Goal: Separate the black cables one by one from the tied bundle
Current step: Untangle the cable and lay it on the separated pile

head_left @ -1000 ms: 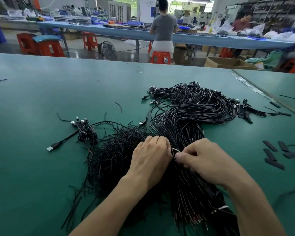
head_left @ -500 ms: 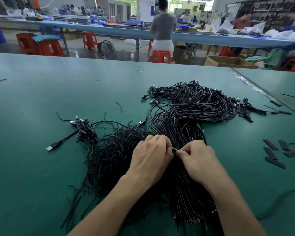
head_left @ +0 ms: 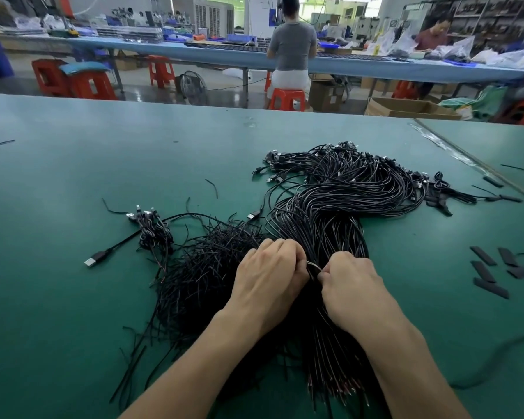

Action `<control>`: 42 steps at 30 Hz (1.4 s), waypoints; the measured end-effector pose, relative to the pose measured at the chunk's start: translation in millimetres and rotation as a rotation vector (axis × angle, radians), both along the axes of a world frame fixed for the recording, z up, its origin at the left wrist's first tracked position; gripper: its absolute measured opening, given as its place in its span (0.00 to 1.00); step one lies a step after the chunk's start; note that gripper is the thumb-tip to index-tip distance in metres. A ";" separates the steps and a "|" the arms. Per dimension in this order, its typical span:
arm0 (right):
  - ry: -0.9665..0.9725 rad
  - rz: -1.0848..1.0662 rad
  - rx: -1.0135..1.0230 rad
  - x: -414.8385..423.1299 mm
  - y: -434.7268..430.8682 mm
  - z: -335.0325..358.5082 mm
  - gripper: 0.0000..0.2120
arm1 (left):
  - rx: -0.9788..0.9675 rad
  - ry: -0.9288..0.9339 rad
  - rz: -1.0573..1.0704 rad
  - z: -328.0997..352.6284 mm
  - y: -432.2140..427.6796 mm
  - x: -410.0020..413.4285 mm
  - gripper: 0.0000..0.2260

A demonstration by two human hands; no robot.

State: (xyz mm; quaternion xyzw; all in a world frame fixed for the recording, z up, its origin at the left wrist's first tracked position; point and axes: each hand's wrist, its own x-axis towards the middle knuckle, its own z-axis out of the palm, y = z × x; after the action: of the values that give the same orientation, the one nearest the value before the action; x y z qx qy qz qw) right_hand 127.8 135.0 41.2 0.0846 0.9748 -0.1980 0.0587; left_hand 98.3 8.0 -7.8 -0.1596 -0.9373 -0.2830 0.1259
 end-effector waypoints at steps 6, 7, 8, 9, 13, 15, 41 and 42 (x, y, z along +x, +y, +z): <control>-0.008 0.007 0.058 2.3 -0.3 1.7 0.04 | -0.022 0.016 -0.001 1.2 0.2 0.2 0.05; -0.009 0.006 0.054 2.3 0.4 1.6 0.03 | -0.004 0.022 -0.001 2.0 0.0 0.2 0.05; -0.008 0.016 0.049 2.5 1.0 1.8 0.04 | 0.009 0.024 -0.001 3.6 -0.9 0.2 0.04; -0.020 0.031 0.050 2.4 1.6 1.8 0.04 | 0.006 0.023 -0.005 6.0 -2.5 -0.2 0.04; -0.029 0.095 0.002 0.2 5.0 2.4 0.05 | -0.061 -0.011 -0.055 19.0 -10.7 -1.0 0.11; -0.027 0.108 -0.050 -3.6 9.9 2.3 0.07 | -0.067 -0.032 -0.057 24.2 -9.1 2.7 0.09; -0.209 0.320 -0.124 8.6 56.3 41.3 0.14 | 0.091 0.039 0.062 9.3 -1.8 2.8 0.09; -0.213 0.326 -0.106 12.4 58.9 46.2 0.14 | 0.138 0.010 0.071 8.6 -2.6 2.1 0.09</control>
State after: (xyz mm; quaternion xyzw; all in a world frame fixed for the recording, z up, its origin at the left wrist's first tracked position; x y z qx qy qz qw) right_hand 140.3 193.8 87.4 -0.0569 0.9521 -0.2267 0.1972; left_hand 100.4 5.4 0.7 -0.1188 -0.9200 -0.3416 0.1512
